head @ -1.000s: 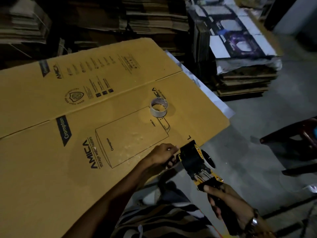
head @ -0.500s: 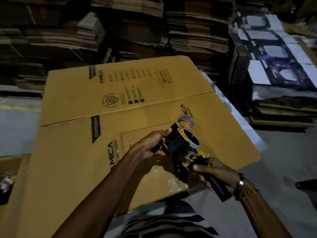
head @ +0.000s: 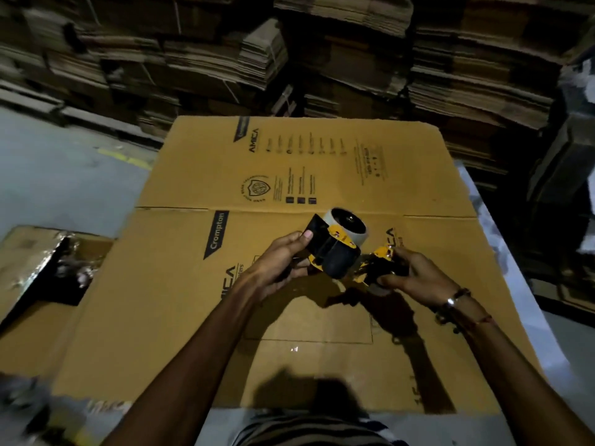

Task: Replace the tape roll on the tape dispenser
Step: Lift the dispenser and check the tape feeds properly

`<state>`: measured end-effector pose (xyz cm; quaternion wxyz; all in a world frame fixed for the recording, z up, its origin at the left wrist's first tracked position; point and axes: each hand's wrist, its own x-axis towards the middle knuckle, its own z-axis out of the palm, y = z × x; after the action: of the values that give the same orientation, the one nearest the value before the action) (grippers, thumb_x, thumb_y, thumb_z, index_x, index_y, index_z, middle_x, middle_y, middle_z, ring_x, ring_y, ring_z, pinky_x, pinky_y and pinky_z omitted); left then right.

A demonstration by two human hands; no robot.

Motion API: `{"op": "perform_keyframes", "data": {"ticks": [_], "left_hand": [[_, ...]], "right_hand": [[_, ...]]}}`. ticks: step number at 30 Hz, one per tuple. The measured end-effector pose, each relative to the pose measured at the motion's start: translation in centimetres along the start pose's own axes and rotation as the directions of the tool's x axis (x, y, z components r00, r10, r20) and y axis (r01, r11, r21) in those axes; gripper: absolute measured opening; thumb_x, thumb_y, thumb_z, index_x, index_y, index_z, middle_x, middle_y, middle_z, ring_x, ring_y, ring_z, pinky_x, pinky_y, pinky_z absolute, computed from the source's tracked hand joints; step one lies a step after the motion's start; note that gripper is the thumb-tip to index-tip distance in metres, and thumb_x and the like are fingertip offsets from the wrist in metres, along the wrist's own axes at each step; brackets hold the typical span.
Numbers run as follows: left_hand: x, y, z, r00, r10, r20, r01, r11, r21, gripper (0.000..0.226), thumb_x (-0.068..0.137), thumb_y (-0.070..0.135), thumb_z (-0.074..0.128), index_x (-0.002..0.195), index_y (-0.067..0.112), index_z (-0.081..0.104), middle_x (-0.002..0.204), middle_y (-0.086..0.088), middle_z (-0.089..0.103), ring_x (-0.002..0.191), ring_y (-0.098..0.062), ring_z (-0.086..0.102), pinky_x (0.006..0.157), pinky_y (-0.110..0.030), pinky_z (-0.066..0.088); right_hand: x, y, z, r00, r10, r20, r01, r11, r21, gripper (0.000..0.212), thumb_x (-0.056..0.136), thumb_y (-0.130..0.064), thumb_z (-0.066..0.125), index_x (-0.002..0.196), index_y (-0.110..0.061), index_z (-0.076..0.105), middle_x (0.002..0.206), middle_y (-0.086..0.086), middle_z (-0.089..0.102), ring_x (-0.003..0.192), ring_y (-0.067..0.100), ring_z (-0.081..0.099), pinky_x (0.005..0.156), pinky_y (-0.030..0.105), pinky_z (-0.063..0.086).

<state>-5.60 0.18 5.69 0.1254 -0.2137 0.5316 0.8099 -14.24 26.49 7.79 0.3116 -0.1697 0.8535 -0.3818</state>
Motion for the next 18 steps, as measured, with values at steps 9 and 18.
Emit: {"op": "perform_keyframes", "data": {"ticks": [9,18], "left_hand": [[3.2,3.4,0.6,0.940,0.053,-0.336,0.005,0.985,0.170,0.033,0.103,0.032,0.048,0.122,0.009,0.062,0.118,-0.013,0.065,0.095,-0.027,0.063,0.081,-0.034,0.051],[7.5,2.1,0.4,0.874,0.012,-0.487,0.091,0.978,0.187,0.024,0.101,0.027,0.054,0.112,0.008,0.065,0.082,-0.003,0.062,0.075,-0.015,0.055,0.077,-0.030,0.044]], "right_hand": [[10.0,-0.6,-4.0,0.983,-0.176,0.059,0.185,0.899,-0.397,0.048,0.083,-0.023,0.073,0.126,-0.022,0.055,0.118,0.007,0.069,0.104,0.032,0.064,0.086,0.048,0.053],[15.9,0.2,-2.2,0.975,-0.220,0.036,0.198,0.786,-0.586,0.048,0.086,-0.032,0.068,0.128,-0.022,0.046,0.116,0.015,0.069,0.102,0.041,0.064,0.071,0.035,0.042]]}}
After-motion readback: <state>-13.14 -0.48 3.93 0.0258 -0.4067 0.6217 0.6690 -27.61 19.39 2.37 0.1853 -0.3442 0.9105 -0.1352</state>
